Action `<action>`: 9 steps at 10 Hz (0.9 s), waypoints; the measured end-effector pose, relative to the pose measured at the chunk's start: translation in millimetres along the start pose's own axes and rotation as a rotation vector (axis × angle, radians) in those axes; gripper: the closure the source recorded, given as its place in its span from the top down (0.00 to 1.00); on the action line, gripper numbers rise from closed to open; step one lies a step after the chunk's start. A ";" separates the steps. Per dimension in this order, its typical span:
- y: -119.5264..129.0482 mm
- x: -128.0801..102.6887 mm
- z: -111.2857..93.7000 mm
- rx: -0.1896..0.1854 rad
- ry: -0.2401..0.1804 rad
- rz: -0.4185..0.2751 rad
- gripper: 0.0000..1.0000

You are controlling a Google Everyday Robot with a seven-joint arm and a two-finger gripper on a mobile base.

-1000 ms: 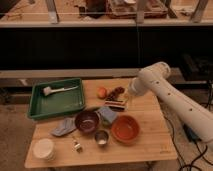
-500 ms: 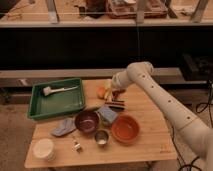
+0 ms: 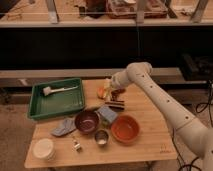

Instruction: Place banana in tray

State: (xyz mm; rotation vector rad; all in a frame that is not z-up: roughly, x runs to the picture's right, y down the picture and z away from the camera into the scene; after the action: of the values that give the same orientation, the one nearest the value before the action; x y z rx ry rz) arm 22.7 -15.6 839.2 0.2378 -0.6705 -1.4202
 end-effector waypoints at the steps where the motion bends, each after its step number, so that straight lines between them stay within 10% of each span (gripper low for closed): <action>1: -4.5 0.5 -1.1 0.029 0.022 0.012 0.00; 4: -50.8 7.6 5.3 0.198 0.100 0.030 0.00; 9: -107.5 18.8 50.6 0.231 0.115 0.047 0.01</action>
State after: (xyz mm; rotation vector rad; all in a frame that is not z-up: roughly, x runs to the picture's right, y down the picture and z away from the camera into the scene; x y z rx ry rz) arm -94.7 -39.4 827.4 0.4789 -0.7405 -1.2731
